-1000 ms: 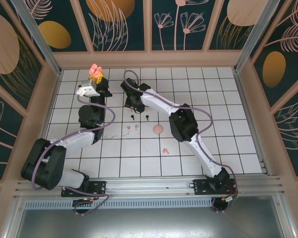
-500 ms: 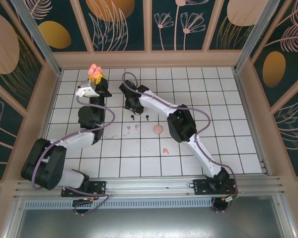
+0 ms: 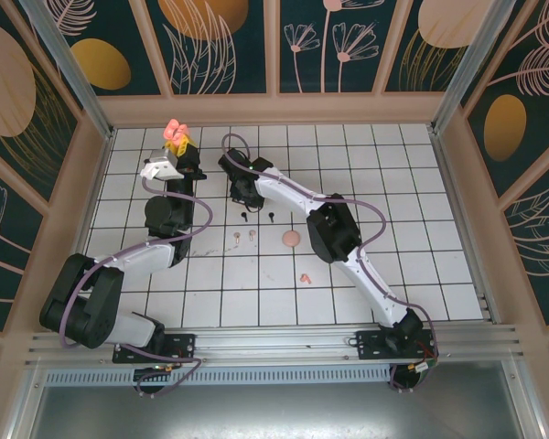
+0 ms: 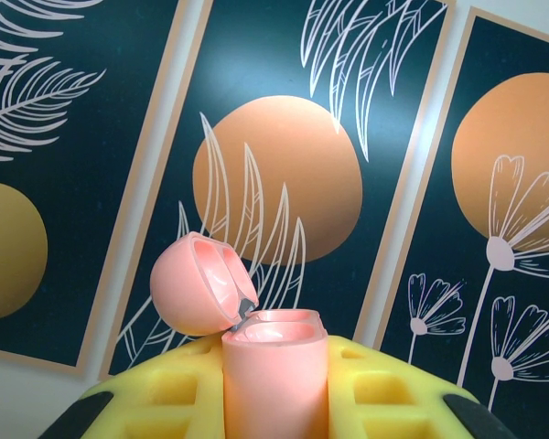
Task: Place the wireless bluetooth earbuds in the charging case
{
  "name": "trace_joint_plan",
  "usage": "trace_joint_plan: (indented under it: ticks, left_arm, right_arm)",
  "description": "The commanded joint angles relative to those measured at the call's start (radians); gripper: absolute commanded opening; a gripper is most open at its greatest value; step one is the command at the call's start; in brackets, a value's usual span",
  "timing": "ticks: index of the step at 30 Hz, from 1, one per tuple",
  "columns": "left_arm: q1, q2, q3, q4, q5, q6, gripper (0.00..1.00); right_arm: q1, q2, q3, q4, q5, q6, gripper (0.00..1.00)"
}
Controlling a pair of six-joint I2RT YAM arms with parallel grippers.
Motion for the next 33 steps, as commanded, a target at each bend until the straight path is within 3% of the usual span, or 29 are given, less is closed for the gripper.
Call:
trace_joint_plan:
  ticks: [1, 11, 15, 20, 33]
  left_arm:
    - [0.009, 0.000, -0.005, 0.041, -0.006, -0.015, 0.00]
    - [0.009, -0.003, -0.004, 0.029, 0.014, -0.022, 0.00]
    - [0.008, -0.006, 0.000, 0.020, 0.025, -0.027, 0.00]
    - [0.009, -0.001, 0.004, 0.015, 0.034, -0.032, 0.00]
    - [0.009, 0.018, 0.006, 0.024, 0.045, -0.047, 0.00]
  right_arm:
    - [0.006, 0.008, -0.009, -0.001, 0.040, -0.116, 0.27]
    - [0.003, -0.100, -0.185, 0.108, 0.050, -0.298, 0.27]
    - [-0.005, -0.105, -0.196, 0.113, 0.036, -0.310, 0.31]
    - [-0.012, -0.099, -0.193, 0.104, 0.023, -0.292, 0.42]
    - [-0.025, -0.053, -0.141, 0.043, -0.004, -0.125, 0.43]
